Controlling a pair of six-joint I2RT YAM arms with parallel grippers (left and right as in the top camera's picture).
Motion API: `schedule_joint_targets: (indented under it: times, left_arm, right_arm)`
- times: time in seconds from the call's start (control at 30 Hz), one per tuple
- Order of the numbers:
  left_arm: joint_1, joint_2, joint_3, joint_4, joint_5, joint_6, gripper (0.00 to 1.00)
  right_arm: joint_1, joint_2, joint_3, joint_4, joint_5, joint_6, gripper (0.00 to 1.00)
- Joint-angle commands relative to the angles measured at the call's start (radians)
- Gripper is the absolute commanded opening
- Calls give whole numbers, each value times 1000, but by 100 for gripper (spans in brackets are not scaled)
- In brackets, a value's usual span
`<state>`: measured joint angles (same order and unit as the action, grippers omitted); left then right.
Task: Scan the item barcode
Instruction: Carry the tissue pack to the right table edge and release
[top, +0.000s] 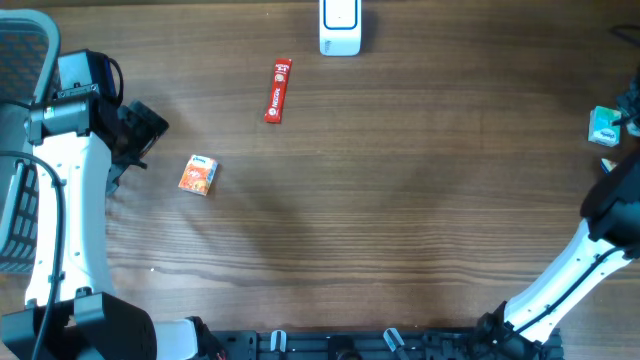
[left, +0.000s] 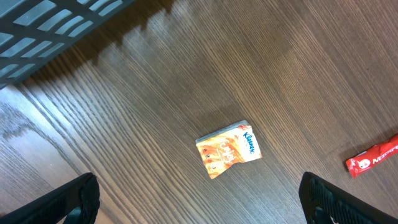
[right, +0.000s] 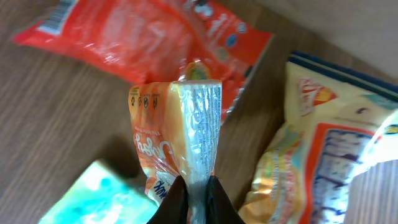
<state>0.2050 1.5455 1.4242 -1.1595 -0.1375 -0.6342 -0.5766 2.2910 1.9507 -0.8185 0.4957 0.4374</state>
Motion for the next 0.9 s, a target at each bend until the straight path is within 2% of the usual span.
schedule_joint_targets:
  times: [0.0,0.03,0.07,0.1,0.13,0.17,0.3,0.57,0.7,0.87]
  left_arm:
    - [3,7,0,0,-10,-2,100]
    - [3,6,0,0,-10,-2,100]
    - [3,6,0,0,-10,-3,100]
    - [3,7,0,0,-10,-2,100]
    - [3,7,0,0,-10,-2,100]
    - [3,7,0,0,-10,-2,100]
    - [3,7,0,0,-10,-3,100]
    - [3,7,0,0,-10,-2,100]
    - [3,7,0,0,-10,-2,100]
    - [3,7,0,0,-10,-2,100]
  right_arm:
    - [-14,17,-8,-2,31,-29,30]
    - [-14,17,-8,-2,31,-54,49]
    - [-13,17,-8,-2,31,-78,72]
    - [-11,17,-8,-2,31,-96,87]
    - [-10,17,-8,-2,30,-114,97]
    - [-7,16,-8,-4,31,-140,99]
    - [-5,-4,-6,-33,-34,-146,100]
    - [-5,-187,-6,-44,-591,-146,99]
    - [-5,-318,-6,-35,-935,-146,100]
    - [5,-433,-6,-111,-1258,-147,100]
